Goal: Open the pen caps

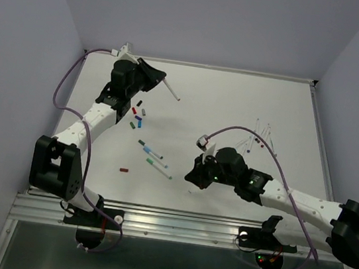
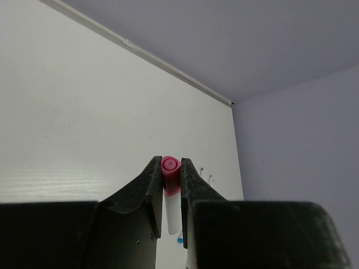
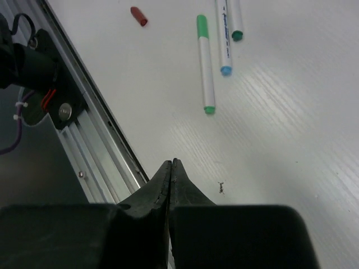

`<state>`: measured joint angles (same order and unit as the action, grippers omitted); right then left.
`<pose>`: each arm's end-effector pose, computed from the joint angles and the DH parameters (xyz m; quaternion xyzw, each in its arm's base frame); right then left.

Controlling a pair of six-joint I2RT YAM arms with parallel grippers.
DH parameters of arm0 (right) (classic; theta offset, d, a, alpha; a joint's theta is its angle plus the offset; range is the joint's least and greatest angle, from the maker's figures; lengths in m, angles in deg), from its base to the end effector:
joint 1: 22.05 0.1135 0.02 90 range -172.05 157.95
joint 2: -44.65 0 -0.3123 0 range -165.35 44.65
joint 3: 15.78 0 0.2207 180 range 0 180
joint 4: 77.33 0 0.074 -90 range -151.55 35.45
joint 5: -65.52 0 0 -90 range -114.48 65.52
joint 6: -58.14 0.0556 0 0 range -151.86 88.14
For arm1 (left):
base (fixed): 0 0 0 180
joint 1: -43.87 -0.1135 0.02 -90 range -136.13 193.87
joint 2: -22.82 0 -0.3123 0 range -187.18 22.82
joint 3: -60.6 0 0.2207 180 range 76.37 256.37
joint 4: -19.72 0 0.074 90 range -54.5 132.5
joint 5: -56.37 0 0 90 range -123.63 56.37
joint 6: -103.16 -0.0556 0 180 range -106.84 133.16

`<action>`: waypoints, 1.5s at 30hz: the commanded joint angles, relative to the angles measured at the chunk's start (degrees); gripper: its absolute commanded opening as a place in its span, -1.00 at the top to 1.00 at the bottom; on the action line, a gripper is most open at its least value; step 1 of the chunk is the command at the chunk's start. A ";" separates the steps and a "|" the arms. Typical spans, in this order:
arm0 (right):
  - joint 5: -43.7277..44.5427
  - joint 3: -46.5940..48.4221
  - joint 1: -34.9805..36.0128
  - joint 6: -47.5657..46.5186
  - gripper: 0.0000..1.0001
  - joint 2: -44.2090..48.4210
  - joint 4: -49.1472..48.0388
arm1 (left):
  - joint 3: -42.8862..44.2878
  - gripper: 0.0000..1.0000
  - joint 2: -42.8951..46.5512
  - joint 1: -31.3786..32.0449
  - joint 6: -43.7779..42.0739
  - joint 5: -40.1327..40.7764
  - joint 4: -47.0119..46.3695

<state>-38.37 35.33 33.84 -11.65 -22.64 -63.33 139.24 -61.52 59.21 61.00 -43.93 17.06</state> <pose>0.1135 0.1913 0.2758 -0.3210 0.8006 0.3876 0.3252 0.3227 -0.0988 0.3955 -0.1429 0.7111 -0.4145 0.5497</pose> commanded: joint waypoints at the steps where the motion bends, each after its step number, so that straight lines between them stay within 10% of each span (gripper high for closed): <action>1: 5.35 -0.09 -0.44 1.24 0.99 7.59 0.80 | 1.29 1.00 2.50 0.22 -1.16 2.04 -1.70; 13: 25.58 6.23 -7.82 -2.88 0.91 7.26 8.39 | -4.24 1.00 6.90 0.22 -3.98 3.90 4.91; 24: 18.37 21.17 -7.82 -13.96 -0.03 -6.88 -1.47 | -10.31 1.00 6.90 6.99 -0.29 -2.88 2.09; 34: 16.97 32.69 -8.35 -13.97 -0.04 -19.54 -2.17 | -11.19 1.00 8.22 10.16 1.82 -3.23 0.68; 39: 17.32 33.40 -8.35 -14.05 0.37 -21.13 -2.17 | -12.07 1.00 9.63 10.33 2.00 -3.06 -0.02; 45: 18.72 32.52 -8.35 -13.44 0.38 -22.18 -2.44 | -10.93 1.00 10.07 10.33 2.62 -4.19 -1.08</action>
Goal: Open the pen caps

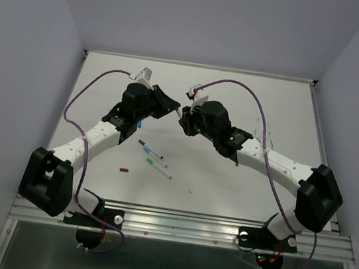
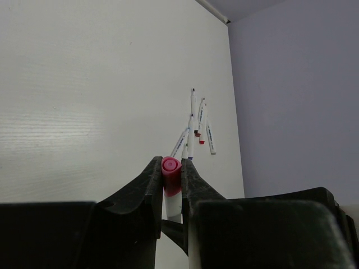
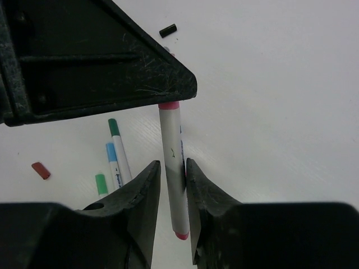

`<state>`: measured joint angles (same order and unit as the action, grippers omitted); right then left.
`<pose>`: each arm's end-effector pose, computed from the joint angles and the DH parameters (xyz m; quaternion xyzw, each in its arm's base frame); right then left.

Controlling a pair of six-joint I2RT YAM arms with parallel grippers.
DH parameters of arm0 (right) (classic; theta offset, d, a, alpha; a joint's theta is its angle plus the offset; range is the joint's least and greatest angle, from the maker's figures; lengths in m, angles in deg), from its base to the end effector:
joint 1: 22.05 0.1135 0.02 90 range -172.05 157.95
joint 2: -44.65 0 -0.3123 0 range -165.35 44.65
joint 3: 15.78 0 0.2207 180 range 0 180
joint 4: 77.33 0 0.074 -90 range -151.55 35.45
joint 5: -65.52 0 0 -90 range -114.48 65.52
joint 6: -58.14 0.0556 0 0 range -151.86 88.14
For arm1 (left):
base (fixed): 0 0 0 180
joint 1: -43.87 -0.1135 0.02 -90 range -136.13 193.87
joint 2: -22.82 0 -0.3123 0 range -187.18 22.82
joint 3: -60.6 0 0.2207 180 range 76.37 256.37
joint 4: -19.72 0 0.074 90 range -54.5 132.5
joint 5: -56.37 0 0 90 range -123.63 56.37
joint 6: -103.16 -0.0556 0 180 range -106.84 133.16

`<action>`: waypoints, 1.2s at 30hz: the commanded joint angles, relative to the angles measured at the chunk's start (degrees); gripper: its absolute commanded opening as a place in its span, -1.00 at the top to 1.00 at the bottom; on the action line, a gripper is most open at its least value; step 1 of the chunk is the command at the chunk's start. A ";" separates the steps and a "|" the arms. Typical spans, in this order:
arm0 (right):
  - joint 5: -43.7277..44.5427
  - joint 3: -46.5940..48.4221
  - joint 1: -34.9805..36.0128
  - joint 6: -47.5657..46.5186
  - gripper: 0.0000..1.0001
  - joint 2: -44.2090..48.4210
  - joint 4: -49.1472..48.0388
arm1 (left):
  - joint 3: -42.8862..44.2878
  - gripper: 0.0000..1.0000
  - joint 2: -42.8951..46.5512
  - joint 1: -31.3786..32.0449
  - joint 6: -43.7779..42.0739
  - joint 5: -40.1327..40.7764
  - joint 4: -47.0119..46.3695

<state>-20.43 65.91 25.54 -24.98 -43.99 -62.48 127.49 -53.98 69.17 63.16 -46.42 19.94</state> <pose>0.2402 0.2571 0.3509 -0.2693 0.7828 0.2304 0.5116 0.2590 -0.1361 0.3570 -0.0931 0.7597 -0.4573 0.4529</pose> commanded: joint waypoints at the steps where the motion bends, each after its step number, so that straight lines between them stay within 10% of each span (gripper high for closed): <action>1: 1.21 2.03 -0.04 -0.02 0.38 -1.01 -3.29 | 1.09 1.00 2.44 0.36 0.36 -1.97 -3.96; 5: 0.96 1.85 -0.04 -0.10 0.41 -0.74 -5.13 | 0.83 1.00 2.88 0.36 0.63 -3.02 -4.14; 10: -2.91 0.98 -0.04 0.15 0.98 0.66 -5.22 | 0.13 1.00 4.11 0.36 0.28 -1.09 -3.61; 26: -13.11 -30.65 -0.04 13.51 0.99 27.20 -1.02 | 9.53 1.00 -2.04 -12.10 -2.27 8.05 0.08; 36: 7.98 -31.20 -8.55 18.96 0.99 29.32 7.69 | 7.95 1.00 -2.75 -14.93 -7.11 18.21 14.92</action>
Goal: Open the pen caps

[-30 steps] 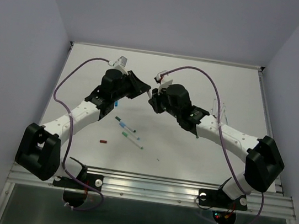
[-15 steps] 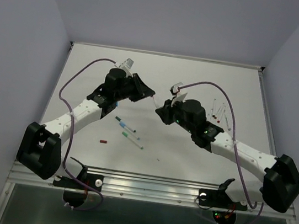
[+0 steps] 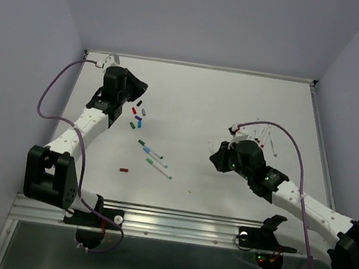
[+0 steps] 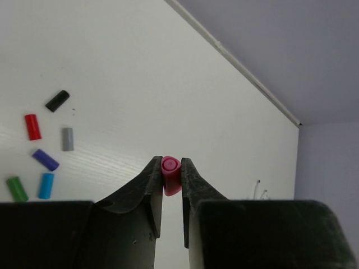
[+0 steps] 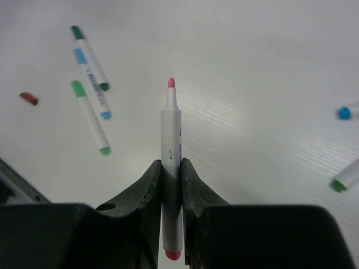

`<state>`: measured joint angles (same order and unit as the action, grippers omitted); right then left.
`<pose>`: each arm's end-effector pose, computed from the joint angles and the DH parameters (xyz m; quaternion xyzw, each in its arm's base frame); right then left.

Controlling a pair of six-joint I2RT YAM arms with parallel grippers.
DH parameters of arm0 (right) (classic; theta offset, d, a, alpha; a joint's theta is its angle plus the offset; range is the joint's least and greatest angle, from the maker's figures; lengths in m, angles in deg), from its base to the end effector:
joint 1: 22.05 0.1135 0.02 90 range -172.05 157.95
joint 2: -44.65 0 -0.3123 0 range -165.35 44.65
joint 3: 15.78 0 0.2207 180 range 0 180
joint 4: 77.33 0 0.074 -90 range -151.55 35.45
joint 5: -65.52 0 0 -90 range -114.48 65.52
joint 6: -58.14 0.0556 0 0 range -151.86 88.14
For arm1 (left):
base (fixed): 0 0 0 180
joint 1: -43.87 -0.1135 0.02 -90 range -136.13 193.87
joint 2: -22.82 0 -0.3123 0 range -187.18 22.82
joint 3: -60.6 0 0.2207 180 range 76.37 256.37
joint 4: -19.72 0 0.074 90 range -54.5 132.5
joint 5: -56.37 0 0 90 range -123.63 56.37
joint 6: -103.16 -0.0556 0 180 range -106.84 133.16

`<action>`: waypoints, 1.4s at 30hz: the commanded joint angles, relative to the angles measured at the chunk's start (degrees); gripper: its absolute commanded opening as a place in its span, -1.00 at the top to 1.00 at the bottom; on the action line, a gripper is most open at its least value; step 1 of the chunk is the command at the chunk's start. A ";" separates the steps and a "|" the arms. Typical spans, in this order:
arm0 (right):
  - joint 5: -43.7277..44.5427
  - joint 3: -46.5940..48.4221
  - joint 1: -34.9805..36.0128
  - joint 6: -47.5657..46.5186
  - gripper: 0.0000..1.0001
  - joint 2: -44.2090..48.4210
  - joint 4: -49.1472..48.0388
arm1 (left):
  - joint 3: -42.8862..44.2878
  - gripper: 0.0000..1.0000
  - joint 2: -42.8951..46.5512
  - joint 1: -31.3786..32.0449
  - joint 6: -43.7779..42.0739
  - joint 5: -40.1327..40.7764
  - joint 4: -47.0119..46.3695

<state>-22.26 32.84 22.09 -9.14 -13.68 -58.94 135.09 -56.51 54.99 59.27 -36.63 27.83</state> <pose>0.1363 0.1293 0.2810 -0.1496 0.8444 0.2694 0.4383 0.3020 -0.0623 0.3728 -0.2196 0.7508 -0.3162 0.5368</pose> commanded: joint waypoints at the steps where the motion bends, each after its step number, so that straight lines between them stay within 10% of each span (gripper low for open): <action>1: 11.04 2.14 -6.68 4.08 0.99 -1.70 4.59 | -0.87 1.00 -0.30 -1.09 -3.30 9.76 7.57; 12: 10.88 1.87 -26.81 4.97 0.97 -12.51 5.56 | -6.51 0.92 -3.20 -4.60 -4.80 15.75 14.34; 27: 12.37 6.27 -33.86 4.00 0.82 -22.18 5.47 | -4.76 0.82 -11.37 -6.02 -5.06 11.80 12.94; 42: 8.77 7.59 -34.38 3.39 -0.18 -18.76 7.93 | -3.43 -0.39 -13.31 -6.02 -5.41 9.25 12.84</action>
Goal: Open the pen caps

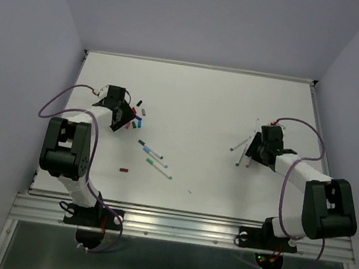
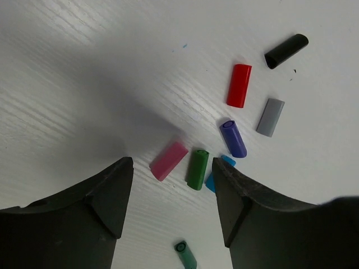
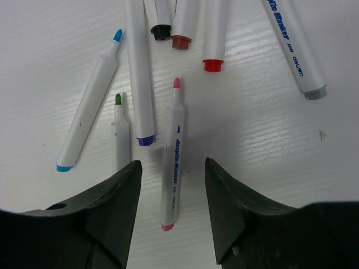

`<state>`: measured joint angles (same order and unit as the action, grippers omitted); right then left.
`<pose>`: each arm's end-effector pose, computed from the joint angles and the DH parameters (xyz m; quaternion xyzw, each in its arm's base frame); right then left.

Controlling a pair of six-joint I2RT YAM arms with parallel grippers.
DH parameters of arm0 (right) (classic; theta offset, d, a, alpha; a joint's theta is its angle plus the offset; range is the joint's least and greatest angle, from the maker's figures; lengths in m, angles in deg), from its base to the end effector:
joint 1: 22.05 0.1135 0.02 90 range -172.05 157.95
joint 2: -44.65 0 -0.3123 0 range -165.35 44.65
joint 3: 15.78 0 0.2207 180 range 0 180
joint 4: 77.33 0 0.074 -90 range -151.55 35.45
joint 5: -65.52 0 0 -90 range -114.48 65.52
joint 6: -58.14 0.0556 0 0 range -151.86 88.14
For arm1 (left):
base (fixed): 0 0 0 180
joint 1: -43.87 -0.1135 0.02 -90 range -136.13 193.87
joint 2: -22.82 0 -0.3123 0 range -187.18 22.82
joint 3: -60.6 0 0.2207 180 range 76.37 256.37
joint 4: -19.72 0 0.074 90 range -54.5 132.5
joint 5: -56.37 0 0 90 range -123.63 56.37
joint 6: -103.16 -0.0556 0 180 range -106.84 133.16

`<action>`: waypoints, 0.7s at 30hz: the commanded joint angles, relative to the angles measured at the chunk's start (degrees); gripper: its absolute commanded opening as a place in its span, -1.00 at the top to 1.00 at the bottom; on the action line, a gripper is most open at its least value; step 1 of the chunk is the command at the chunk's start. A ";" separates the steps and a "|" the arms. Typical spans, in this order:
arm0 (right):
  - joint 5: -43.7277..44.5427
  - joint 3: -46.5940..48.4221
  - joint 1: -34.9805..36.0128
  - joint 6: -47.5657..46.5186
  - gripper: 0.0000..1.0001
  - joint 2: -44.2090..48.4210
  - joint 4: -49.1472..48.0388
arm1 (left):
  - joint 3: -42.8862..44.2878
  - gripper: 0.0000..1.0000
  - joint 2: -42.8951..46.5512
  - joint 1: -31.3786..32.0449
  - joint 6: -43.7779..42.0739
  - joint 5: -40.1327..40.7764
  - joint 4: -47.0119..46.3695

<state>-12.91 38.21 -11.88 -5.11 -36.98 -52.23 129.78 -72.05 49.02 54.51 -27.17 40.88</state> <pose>0.2459 0.0328 0.2178 0.1678 0.9283 0.0100 0.3317 0.3330 -0.0237 0.2347 -0.3081 0.8761 -0.0968 0.3580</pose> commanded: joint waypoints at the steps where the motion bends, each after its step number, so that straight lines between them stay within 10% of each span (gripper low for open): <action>1: -1.02 2.47 -0.42 -1.42 -0.24 5.50 1.83 | 1.96 -0.44 2.84 -0.05 -0.74 -0.39 -0.20; 5: -9.26 2.56 -0.42 -4.68 -0.99 11.04 2.63 | 1.70 -0.72 8.10 -0.05 -1.35 -1.71 0.32; 12: -12.10 6.16 16.26 -10.47 -1.00 13.16 3.08 | 0.21 -0.98 19.18 -0.05 -2.85 -3.73 2.08; 21: -13.16 21.18 39.20 -25.41 -1.00 -9.93 -1.67 | -3.75 -0.98 30.53 -0.05 -2.32 0.22 6.03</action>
<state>-26.31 53.14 21.87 -22.12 -39.23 -50.88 127.75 -44.12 49.02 53.02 -29.03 44.25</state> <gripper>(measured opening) 0.998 0.986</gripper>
